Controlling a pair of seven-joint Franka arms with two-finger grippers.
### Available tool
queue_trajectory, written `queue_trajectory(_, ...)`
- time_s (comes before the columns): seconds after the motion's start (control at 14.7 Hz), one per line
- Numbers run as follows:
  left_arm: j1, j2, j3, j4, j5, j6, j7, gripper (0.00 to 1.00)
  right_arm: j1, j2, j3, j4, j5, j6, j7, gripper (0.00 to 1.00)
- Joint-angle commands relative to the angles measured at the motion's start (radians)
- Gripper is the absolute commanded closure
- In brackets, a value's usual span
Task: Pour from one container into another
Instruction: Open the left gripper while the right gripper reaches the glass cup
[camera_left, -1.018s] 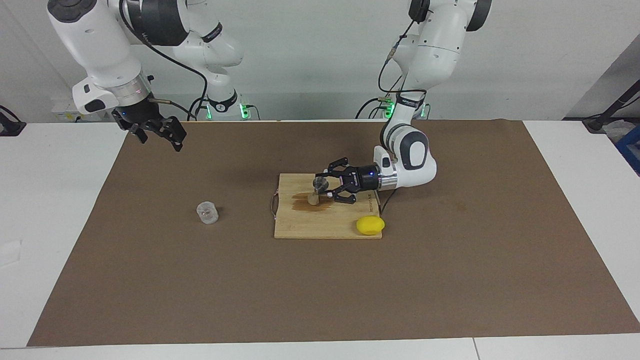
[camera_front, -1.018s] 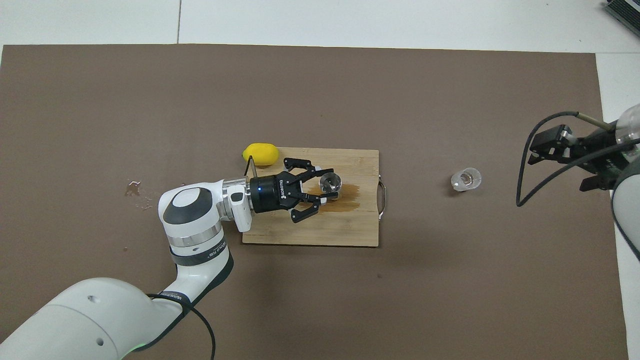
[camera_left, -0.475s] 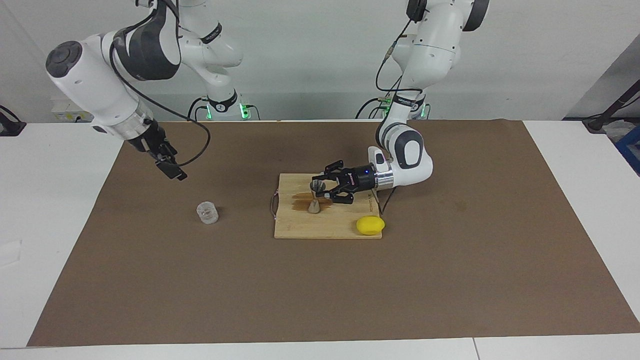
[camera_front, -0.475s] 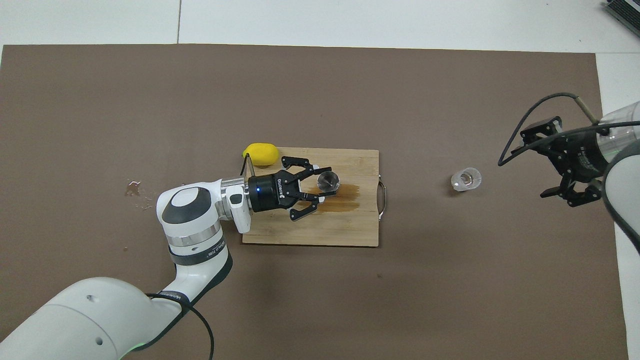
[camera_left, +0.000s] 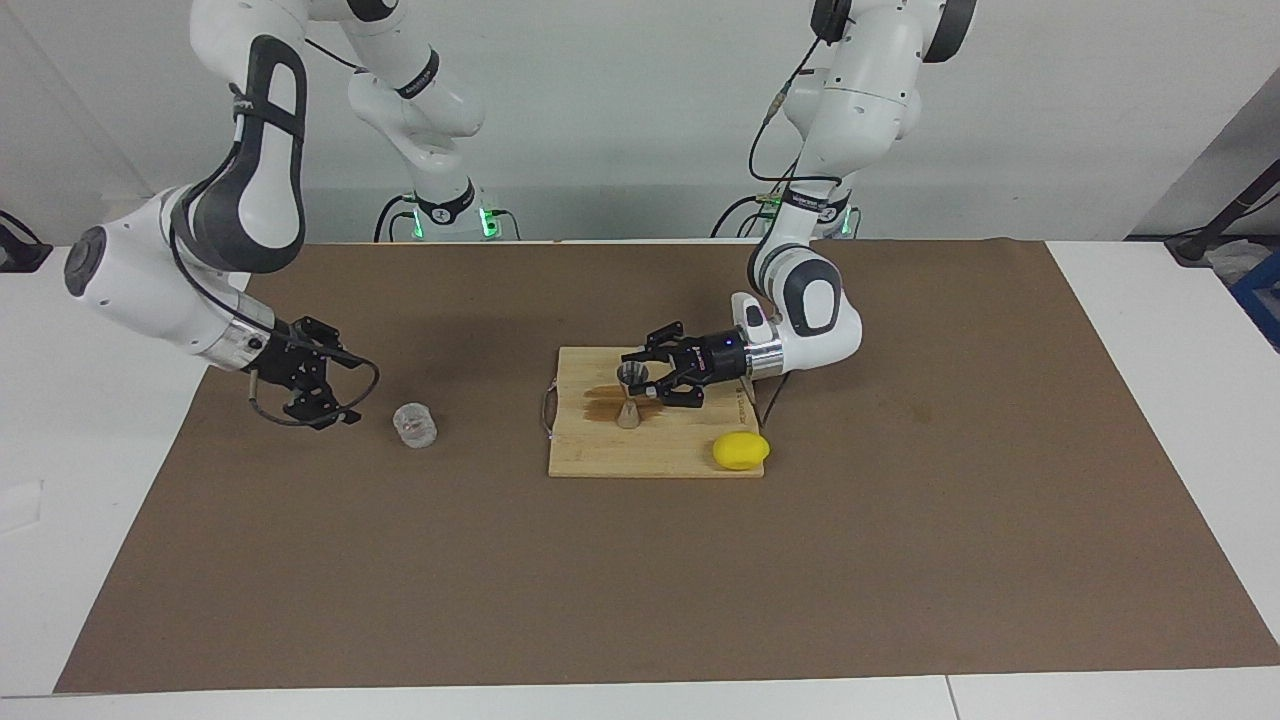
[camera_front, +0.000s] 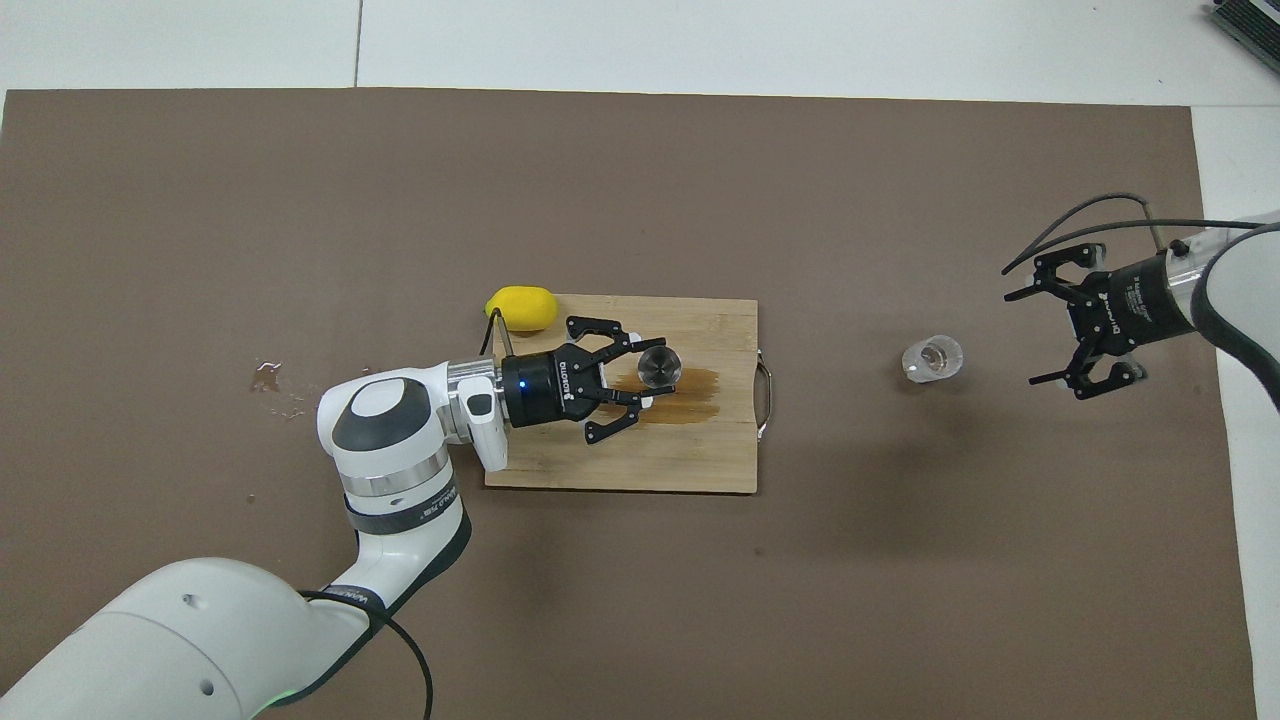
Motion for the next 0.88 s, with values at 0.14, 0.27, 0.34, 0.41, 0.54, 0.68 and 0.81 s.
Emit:
queue_trajectory(0.14,-0.028,-0.03,0.012,-0.025,-0.017,0.05,-0.001,0.55,-0.034,0.082,0.011,-0.035,0.108,0.074,-0.102,0.0)
queue_trajectory(0.27,-0.028,-0.032,0.012,-0.025,-0.017,0.063,-0.004,0.55,-0.038,0.12,0.013,-0.032,0.113,0.09,-0.116,0.0)
queue_trajectory(0.34,-0.036,-0.033,0.012,-0.027,-0.017,0.07,-0.007,0.54,-0.037,0.128,0.013,-0.037,0.142,0.093,-0.136,0.0)
queue_trajectory(0.41,-0.047,-0.033,0.012,-0.028,-0.017,0.092,-0.007,0.54,-0.035,0.132,0.011,-0.044,0.172,0.094,-0.16,0.0)
queue_trajectory(0.54,-0.048,-0.032,0.012,-0.027,-0.017,0.106,-0.009,0.29,-0.032,0.129,0.013,-0.075,0.182,0.1,-0.174,0.0)
queue_trajectory(0.68,-0.047,-0.032,0.012,-0.028,-0.017,0.106,-0.013,0.0,-0.026,0.125,0.013,-0.089,0.183,0.1,-0.176,0.01)
queue_trajectory(0.81,-0.037,-0.035,0.012,-0.028,-0.017,0.106,-0.015,0.0,-0.02,0.122,0.013,-0.106,0.226,0.106,-0.175,0.01)
